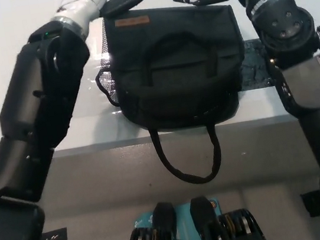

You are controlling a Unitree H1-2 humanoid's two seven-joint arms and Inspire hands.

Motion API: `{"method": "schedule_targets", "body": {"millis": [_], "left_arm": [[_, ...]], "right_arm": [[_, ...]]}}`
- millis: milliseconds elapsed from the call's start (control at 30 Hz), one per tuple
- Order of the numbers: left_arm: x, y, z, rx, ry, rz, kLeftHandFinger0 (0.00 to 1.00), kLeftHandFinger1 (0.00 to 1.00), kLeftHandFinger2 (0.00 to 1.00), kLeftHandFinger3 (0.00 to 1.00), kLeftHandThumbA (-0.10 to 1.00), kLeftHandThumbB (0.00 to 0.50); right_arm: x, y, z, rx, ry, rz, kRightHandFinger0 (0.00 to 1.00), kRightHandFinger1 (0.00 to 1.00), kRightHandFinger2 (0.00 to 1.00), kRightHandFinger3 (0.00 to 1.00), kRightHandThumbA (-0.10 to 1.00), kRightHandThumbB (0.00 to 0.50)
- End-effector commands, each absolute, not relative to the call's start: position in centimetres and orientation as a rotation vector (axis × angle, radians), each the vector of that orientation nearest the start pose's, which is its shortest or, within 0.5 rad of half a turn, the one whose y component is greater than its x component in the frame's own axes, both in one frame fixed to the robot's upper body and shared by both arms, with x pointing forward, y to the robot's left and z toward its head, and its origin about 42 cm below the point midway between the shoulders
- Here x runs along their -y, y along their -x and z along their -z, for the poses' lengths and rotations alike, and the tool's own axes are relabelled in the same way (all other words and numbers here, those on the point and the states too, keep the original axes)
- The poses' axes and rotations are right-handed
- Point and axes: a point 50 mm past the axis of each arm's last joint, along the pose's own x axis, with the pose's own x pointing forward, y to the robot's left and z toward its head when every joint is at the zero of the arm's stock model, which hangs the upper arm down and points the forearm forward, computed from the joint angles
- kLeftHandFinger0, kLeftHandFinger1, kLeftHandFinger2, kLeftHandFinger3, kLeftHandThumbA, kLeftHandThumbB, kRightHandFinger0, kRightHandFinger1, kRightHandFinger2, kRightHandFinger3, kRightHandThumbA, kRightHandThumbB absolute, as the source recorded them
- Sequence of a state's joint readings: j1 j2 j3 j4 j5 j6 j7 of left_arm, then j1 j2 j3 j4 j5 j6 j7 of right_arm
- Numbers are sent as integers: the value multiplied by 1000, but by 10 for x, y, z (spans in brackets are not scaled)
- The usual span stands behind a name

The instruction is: A soft travel bag is kept infront of the robot in the middle of the desk and the robot uses both its hands to press it to reduce its size

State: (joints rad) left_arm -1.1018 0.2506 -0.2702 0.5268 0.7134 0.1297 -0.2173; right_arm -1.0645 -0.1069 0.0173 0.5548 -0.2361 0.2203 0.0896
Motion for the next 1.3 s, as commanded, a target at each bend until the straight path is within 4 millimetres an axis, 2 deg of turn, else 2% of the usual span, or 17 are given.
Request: {"method": "schedule_targets", "body": {"millis": [0,67,133,233,300,333,367,433,533,567,733,900,1067,1167,1267], "left_arm": [[-135,-548,-450,507,-1198,61,1000,1000,1000,1000,1000,320],[-132,-552,-446,490,-1203,62,1000,1000,1000,1000,1000,301],[-131,-554,-440,476,-1205,66,1000,1000,1000,1000,1000,291],[-132,-557,-432,457,-1206,80,1000,1000,1000,1000,1000,306],[-134,-557,-421,436,-1203,89,1000,1000,1000,1000,1000,310],[-134,-558,-421,433,-1202,91,1000,1000,1000,1000,1000,310],[-137,-561,-417,417,-1195,92,1000,1000,1000,1000,1000,286],[-143,-566,-414,387,-1188,86,1000,1000,1000,1000,1000,308],[-149,-569,-408,352,-1180,82,1000,1000,1000,1000,1000,314],[-153,-573,-403,334,-1170,70,1000,1000,1000,1000,1000,312],[-160,-578,-389,278,-1175,54,1000,1000,1000,1000,1000,304],[-168,-578,-375,279,-1199,38,1000,1000,1000,1000,1000,302],[-172,-580,-362,259,-1182,37,1000,1000,1000,1000,1000,312],[-170,-581,-355,231,-1199,41,1000,1000,1000,1000,1000,308],[-164,-581,-350,216,-1218,51,1000,1000,1000,1000,1000,307]], "right_arm": [[132,-551,-425,402,383,-154,1000,1000,1000,1000,1000,309],[130,-553,-416,372,372,-169,1000,1000,1000,1000,1000,318],[130,-555,-409,351,378,-165,1000,1000,1000,1000,1000,284],[135,-559,-398,314,385,-156,1000,1000,1000,1000,1000,280],[138,-559,-388,276,397,-149,1000,1000,1000,1000,1000,256],[140,-559,-388,265,402,-146,1000,1000,1000,1000,1000,256],[141,-560,-384,263,428,-139,1000,1000,1000,1000,1000,244],[143,-563,-381,254,424,-142,1000,1000,1000,1000,1000,252],[141,-565,-377,239,443,-139,1000,1000,1000,1000,1000,265],[139,-564,-376,228,439,-143,1000,1000,1000,1000,1000,237],[135,-564,-370,219,417,-171,1000,1000,1000,1000,1000,201],[136,-564,-357,179,369,-169,1000,1000,1000,1000,1000,241],[141,-567,-339,144,380,-162,1000,1000,1000,1000,1000,249],[143,-568,-329,142,423,-162,1000,1000,1000,1000,1000,235],[143,-569,-313,104,426,-163,1000,1000,1000,1000,1000,278]]}}
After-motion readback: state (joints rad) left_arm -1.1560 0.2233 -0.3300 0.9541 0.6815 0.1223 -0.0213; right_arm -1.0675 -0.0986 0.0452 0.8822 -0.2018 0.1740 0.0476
